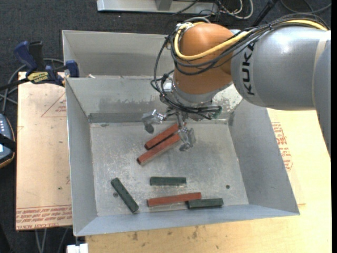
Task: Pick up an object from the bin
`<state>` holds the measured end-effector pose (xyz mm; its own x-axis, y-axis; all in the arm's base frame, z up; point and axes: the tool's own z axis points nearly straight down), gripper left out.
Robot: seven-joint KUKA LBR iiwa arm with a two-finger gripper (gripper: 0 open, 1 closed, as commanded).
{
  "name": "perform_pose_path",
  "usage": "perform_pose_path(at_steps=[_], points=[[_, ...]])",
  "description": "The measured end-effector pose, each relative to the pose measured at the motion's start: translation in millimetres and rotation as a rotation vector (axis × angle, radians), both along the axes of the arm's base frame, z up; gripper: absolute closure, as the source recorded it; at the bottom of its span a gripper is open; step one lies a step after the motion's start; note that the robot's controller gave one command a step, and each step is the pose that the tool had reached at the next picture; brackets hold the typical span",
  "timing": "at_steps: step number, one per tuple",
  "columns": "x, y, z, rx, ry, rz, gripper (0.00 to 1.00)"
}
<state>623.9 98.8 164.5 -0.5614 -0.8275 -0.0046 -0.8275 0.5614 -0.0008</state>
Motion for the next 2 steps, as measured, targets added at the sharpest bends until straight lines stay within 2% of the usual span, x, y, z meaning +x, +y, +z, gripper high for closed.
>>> perform_pose_path(at_steps=[1, 2], points=[[-7.7, 2.5, -98.6, 0.000, 0.007, -0.046, 0.00], [-4.6, 2.1, -91.3, -0.001, 0.000, -0.048, 1.00]])
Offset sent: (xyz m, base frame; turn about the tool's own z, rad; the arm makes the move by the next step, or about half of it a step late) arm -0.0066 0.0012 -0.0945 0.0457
